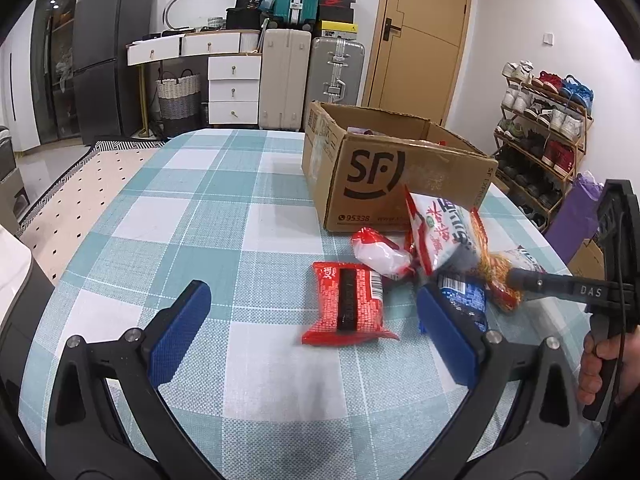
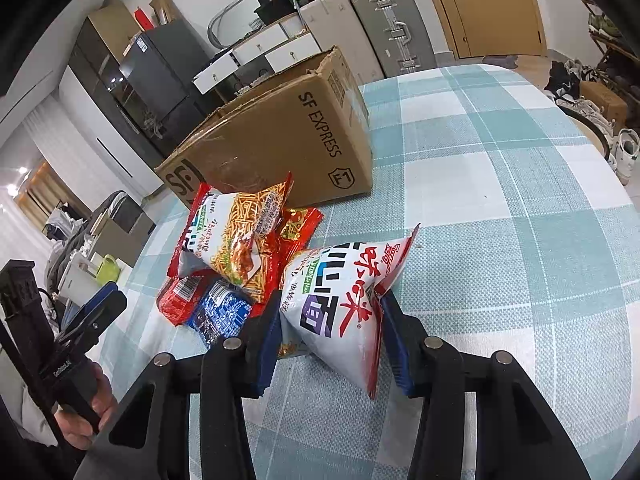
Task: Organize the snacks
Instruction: 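Close the right gripper on the white noodle-snack bag, then close the left gripper on the red biscuit pack while the right gripper holds its bag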
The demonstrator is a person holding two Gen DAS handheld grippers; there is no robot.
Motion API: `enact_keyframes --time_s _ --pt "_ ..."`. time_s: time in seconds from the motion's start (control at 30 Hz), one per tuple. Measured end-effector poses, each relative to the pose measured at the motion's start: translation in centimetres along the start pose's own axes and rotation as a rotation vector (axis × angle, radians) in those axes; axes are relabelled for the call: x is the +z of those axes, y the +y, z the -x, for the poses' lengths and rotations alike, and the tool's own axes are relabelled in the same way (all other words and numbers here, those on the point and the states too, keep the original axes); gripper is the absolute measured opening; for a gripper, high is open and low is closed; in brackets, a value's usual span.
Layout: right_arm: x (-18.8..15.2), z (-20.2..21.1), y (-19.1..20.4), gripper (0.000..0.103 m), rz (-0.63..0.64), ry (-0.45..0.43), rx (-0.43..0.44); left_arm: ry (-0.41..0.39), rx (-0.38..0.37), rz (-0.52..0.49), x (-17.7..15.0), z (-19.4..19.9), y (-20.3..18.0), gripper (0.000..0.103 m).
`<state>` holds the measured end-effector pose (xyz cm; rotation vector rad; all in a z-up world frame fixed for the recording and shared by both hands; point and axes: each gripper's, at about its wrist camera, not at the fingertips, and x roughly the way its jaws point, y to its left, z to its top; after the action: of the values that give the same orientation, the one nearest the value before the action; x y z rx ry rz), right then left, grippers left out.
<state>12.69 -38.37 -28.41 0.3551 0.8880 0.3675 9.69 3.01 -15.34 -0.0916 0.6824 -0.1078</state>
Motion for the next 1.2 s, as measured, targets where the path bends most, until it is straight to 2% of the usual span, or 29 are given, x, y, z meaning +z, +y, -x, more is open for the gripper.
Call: enact_keyframes --time_s 0.2,0.4,1.07,1.2 --pt "-1.2 1.9 -0.8 0.046 -0.052 -0.033 0.020 0.006 0.006 0.000 -0.1 0.0 -0.1 0.103" --pt "-2.5 3.7 -1.4 0.046 -0.081 -0.067 0.038 0.045 0.021 -0.005 -0.6 -0.2 -0.2 0.103" --pt "-5.2 8.5 -0.4 0.046 -0.048 -0.149 0.128 0.197 0.026 0.011 -1.2 -1.8 -0.2 0.103" --pt "-5.8 9.0 -0.4 0.046 -0.043 -0.150 0.141 0.230 0.000 0.006 -0.7 -2.6 -0.3 0.103"
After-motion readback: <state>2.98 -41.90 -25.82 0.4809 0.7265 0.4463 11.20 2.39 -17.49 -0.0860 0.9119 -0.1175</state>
